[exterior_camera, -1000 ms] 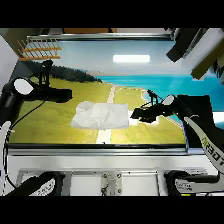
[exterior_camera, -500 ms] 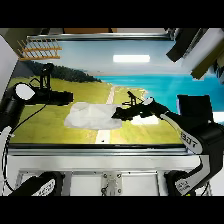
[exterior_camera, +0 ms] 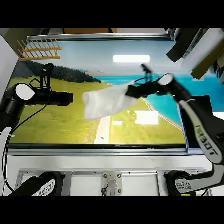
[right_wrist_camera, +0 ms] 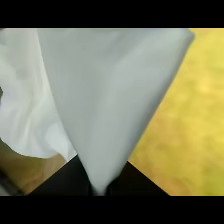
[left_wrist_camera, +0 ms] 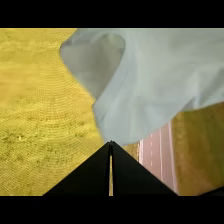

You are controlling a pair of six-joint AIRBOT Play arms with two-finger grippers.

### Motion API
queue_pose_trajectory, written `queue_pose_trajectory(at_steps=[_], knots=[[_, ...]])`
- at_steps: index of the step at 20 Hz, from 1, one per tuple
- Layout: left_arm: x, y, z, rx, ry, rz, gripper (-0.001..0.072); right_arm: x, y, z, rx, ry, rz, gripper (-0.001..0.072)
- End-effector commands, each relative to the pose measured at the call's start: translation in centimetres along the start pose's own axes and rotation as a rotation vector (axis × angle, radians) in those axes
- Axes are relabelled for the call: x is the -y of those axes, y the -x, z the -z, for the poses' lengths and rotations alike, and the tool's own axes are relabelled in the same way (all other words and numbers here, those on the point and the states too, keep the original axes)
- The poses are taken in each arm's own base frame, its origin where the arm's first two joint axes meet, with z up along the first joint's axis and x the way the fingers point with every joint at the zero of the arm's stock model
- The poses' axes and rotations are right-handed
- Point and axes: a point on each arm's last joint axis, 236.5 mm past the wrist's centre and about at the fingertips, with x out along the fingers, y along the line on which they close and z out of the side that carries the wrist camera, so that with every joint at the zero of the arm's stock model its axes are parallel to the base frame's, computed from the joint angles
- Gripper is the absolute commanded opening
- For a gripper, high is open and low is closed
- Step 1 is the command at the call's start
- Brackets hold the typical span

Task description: Fold the clothes and pants, and hang the long-sleeved shirts on hangers.

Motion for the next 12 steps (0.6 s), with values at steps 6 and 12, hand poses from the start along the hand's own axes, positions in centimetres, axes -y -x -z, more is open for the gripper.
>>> queue_pose_trajectory(at_steps=[6,12], knots=[[0.0,0.0,0.0,-0.001,0.001,0.001,0.0005,17.7,28.8,-7.4,0.504,-0.242,0.458,0.0011],[0.0,0.0,0.0,0.0,0.011,0.001,0.0005,22.9,35.9,-3.6,0.554,-0.392,0.541,0.0011]])
